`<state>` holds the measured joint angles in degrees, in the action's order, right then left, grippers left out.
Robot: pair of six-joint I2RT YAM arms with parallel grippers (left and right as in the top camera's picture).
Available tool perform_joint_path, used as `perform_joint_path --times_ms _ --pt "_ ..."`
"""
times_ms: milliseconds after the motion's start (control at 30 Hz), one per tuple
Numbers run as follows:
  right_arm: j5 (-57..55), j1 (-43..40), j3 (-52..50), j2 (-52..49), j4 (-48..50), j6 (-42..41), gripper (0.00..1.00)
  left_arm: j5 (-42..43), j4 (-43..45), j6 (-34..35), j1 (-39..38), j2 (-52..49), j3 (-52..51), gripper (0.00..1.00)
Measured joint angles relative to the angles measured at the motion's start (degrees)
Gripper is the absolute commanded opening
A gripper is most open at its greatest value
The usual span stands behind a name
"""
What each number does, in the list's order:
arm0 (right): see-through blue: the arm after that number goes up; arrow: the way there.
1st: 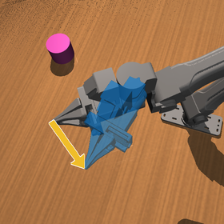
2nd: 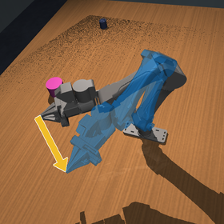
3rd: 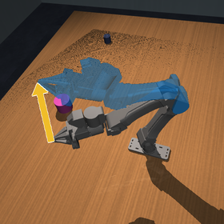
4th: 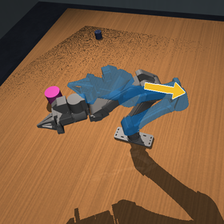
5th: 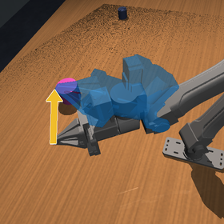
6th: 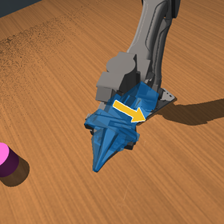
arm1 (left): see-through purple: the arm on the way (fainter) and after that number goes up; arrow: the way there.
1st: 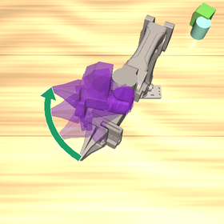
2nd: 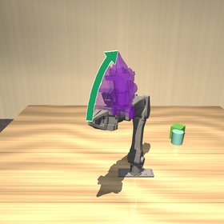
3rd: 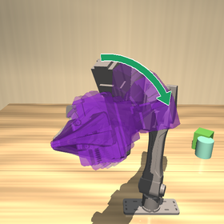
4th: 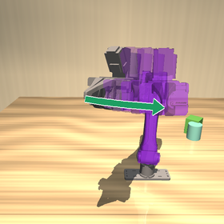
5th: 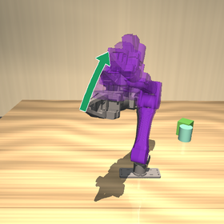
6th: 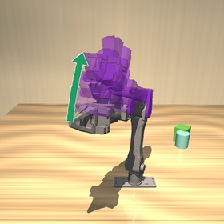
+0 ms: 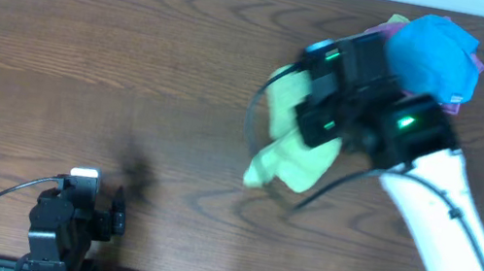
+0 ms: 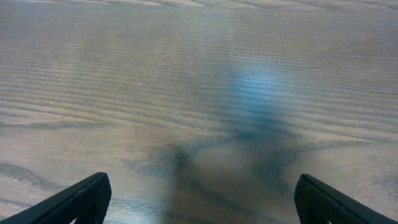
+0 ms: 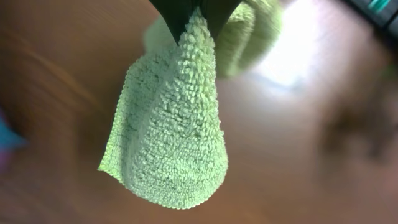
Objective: Fold the cloth
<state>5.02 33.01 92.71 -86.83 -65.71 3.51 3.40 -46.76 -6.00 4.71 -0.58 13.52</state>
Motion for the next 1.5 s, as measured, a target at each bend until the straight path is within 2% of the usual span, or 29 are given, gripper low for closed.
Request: perform_joint_path --times_ms 233,433,467,500,533,567,667,833,967,1100,1167,1267,1500 --pt "2.49 15.32 0.00 0.11 5.92 -1.66 0.01 -0.02 0.00 0.00 0.00 0.00 0.00 0.95" --pt "2.34 15.28 0.00 -2.93 8.59 -1.81 0.01 0.00 0.00 0.00 0.00 0.00 0.00 0.96" --pt "1.57 14.62 0.00 -4.37 9.44 -1.49 0.09 0.00 0.00 0.00 0.00 0.00 0.00 0.96" --pt "-0.02 13.31 0.00 -6.80 11.06 -1.07 0.41 0.00 0.02 0.00 0.00 0.00 0.00 0.95" --pt "-1.77 12.35 0.00 -8.55 12.50 -1.14 0.81 0.00 0.00 0.00 0.00 0.00 0.00 0.95" --pt "-4.22 10.71 -0.02 -11.08 14.93 -0.92 0.99 0.00 0.00 0.00 0.00 0.00 0.00 0.95" --pt "-13.38 4.39 -0.02 -18.88 21.20 -2.32 0.99 0.00 0.00 0.00 0.00 0.00 0.00 0.96" --pt "-18.43 -6.86 -0.74 -22.99 20.04 -6.34 0.99 0.00 0.00 0.00 0.00 0.00 0.00 0.95" --pt "-4.22 -11.78 -0.61 -21.22 13.27 -8.09 0.99 0.00 0.00 0.00 0.00 0.00 0.00 0.96" --pt "6.27 -13.20 -3.98 -20.98 12.28 -10.62 0.99 0.00 0.00 0.00 0.00 0.00 0.00 0.96" --pt "10.10 -13.20 -7.65 -20.98 13.38 -11.58 0.98 0.00 0.00 0.00 0.00 0.00 0.00 0.95" --pt "15.45 -13.16 -14.19 -21.00 16.92 -13.27 0.89 0.00 0.00 0.00 0.00 0.00 0.00 0.96" --pt "22.51 -13.18 -24.35 -21.00 26.14 -18.86 0.78 0.00 0.00 0.00 0.00 0.00 0.00 0.96"
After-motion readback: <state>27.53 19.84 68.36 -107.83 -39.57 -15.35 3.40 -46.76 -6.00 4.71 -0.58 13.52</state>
